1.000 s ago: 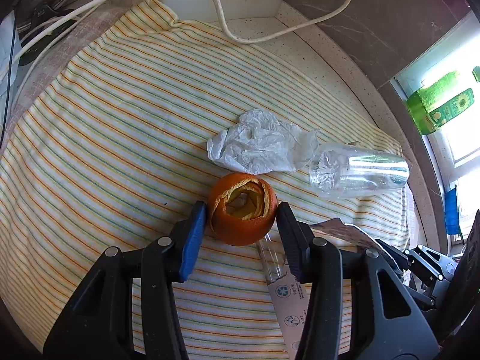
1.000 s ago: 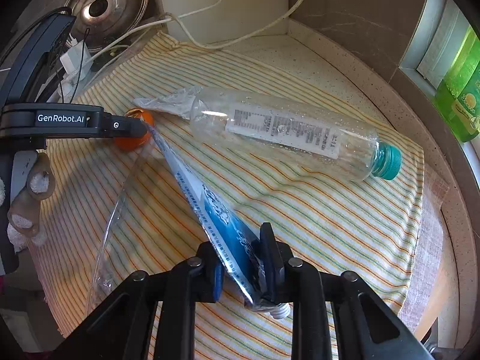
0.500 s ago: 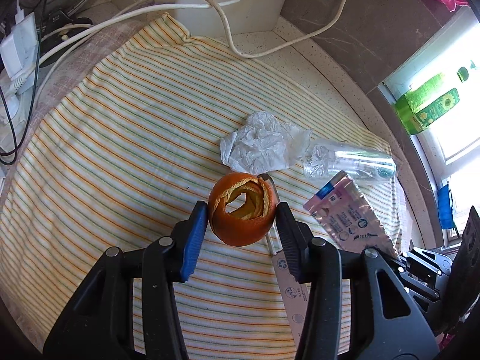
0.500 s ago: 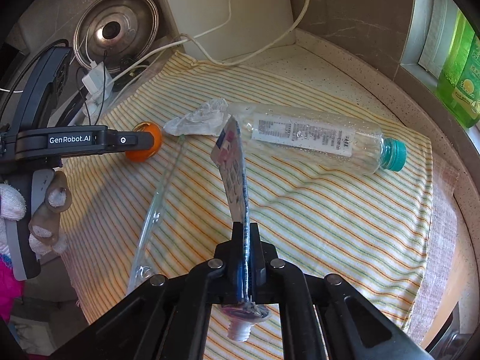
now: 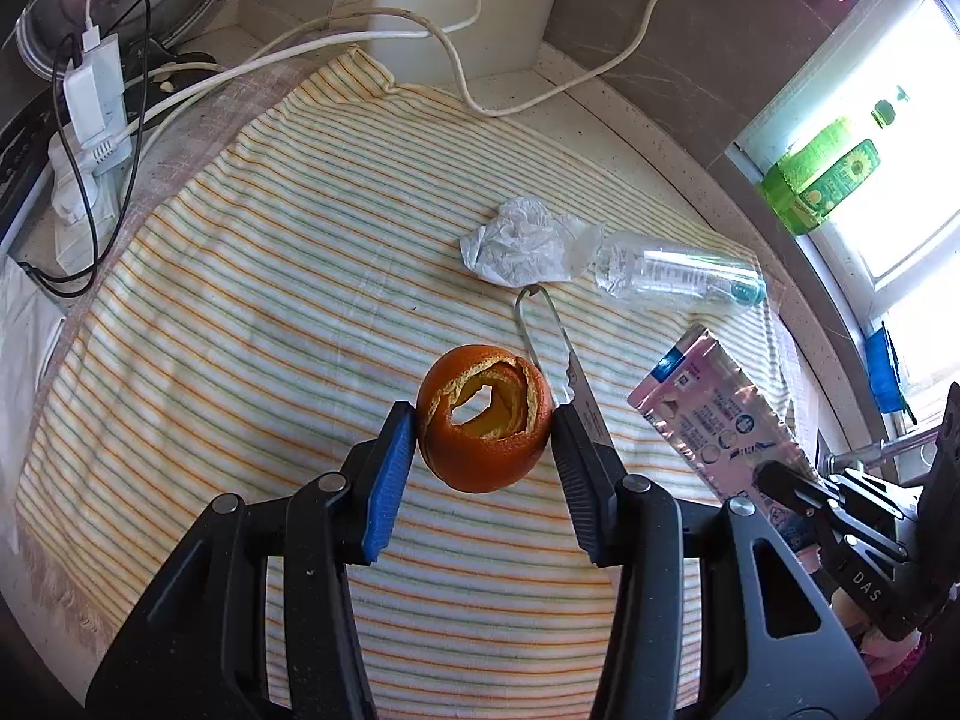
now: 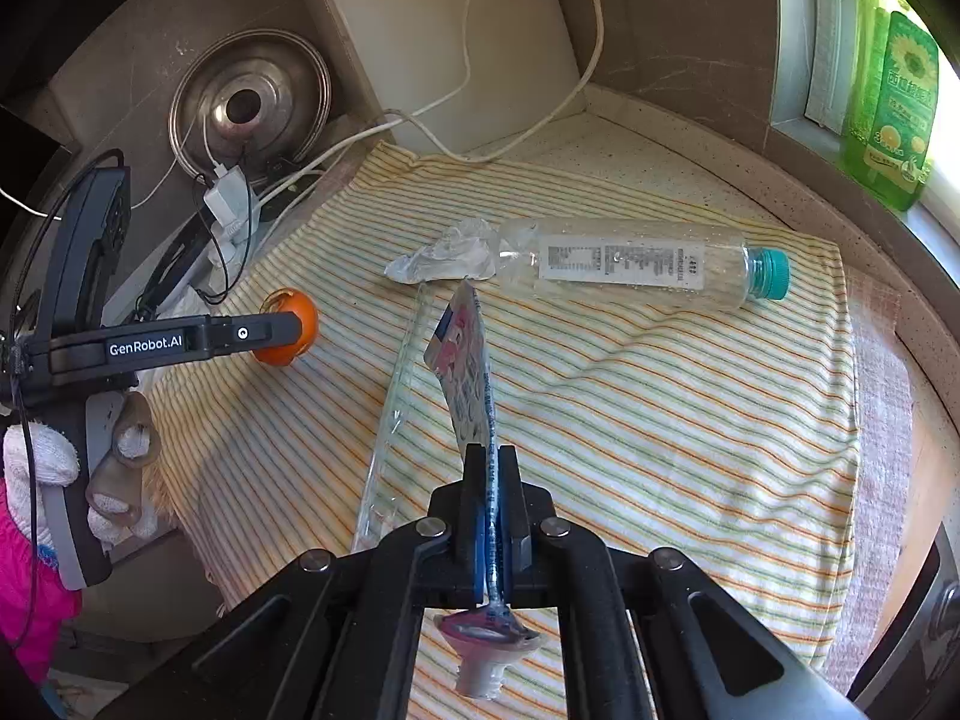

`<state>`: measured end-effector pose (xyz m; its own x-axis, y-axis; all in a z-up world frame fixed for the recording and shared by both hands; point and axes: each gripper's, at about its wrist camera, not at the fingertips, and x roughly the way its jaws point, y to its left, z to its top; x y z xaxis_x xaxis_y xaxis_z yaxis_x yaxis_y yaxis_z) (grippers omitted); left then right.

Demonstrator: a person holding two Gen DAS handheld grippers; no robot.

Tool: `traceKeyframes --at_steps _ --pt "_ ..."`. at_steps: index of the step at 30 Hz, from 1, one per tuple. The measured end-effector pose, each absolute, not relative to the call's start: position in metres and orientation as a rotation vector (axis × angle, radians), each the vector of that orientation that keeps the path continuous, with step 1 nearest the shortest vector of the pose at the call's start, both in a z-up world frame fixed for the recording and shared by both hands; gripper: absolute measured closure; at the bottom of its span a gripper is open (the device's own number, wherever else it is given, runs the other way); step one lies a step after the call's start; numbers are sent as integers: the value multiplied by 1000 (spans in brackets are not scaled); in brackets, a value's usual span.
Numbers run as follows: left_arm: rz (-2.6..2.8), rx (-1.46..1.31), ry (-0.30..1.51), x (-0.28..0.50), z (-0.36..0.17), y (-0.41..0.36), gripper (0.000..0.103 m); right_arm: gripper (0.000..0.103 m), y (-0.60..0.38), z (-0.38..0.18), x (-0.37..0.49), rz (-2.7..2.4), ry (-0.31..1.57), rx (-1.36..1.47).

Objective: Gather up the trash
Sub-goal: 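Lift the peel and tube and carry them down over the blue basket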

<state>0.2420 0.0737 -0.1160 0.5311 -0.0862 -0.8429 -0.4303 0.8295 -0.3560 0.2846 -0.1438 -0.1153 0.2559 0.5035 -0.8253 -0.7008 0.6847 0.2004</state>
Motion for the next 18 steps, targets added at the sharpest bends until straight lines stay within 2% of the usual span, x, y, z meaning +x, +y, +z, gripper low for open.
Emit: traceKeyframes --at_steps 18 --pt "186 -554 1016 142 -111 62 56 103 -169 -84 191 820 981 -137"
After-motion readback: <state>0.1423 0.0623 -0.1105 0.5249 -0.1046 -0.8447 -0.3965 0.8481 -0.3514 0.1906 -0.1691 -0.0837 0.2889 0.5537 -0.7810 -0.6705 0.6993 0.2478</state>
